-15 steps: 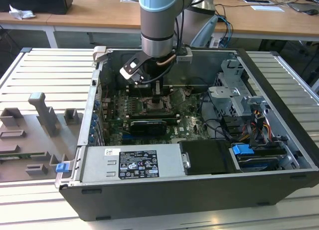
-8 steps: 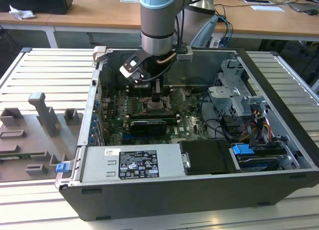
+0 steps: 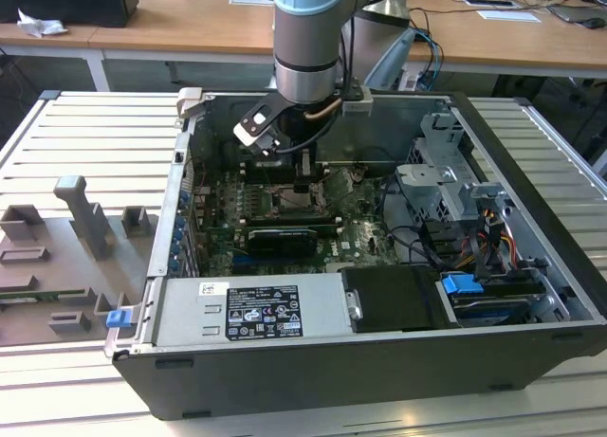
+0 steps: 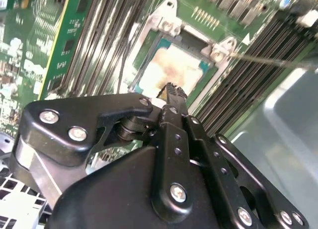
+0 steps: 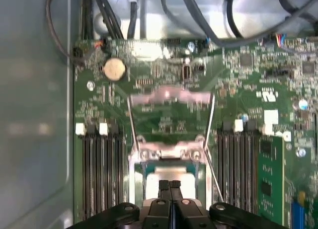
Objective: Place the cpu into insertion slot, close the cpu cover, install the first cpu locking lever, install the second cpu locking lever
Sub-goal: 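Close the cpu cover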
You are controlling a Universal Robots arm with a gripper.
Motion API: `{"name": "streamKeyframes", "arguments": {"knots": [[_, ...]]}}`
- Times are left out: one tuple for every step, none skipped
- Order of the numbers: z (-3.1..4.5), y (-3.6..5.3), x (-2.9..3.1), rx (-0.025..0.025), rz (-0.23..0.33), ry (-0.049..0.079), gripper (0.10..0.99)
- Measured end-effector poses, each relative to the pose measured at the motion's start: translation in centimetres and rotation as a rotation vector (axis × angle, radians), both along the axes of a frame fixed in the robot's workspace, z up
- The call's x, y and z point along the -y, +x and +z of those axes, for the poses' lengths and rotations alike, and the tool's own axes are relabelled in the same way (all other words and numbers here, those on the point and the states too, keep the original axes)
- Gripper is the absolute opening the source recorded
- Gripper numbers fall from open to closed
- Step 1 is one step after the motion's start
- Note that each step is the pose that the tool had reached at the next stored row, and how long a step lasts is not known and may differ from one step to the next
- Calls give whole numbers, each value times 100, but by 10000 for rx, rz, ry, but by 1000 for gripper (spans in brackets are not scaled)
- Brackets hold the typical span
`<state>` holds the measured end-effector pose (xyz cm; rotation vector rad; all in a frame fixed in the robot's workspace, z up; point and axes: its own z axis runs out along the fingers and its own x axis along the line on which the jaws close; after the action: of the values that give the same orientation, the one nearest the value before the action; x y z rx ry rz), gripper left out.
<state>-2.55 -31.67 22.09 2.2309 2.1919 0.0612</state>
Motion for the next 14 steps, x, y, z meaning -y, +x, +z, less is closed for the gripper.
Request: {"name": "streamKeyframes", "arguments": {"knots": [[0,18,1,-10,2,-1,106],[5,19,0,-16,0,-4,106],[14,19,0,-14,-1,-1,106],[51,19,0,-15,-1,0,106],[85,19,0,-15,-1,0,106],[127,19,0,-16,0,-1,106],[150,19,0,-15,0,1,106],[166,19,0,-15,0,0,106],[168,20,0,-15,0,1,106],[169,20,0,-15,-1,1,106],[170,100,0,-15,-1,-3,106],[177,115,1,-17,1,-10,106],[209,115,0,-16,0,-10,106],[246,115,0,-16,-1,-10,106]]}}
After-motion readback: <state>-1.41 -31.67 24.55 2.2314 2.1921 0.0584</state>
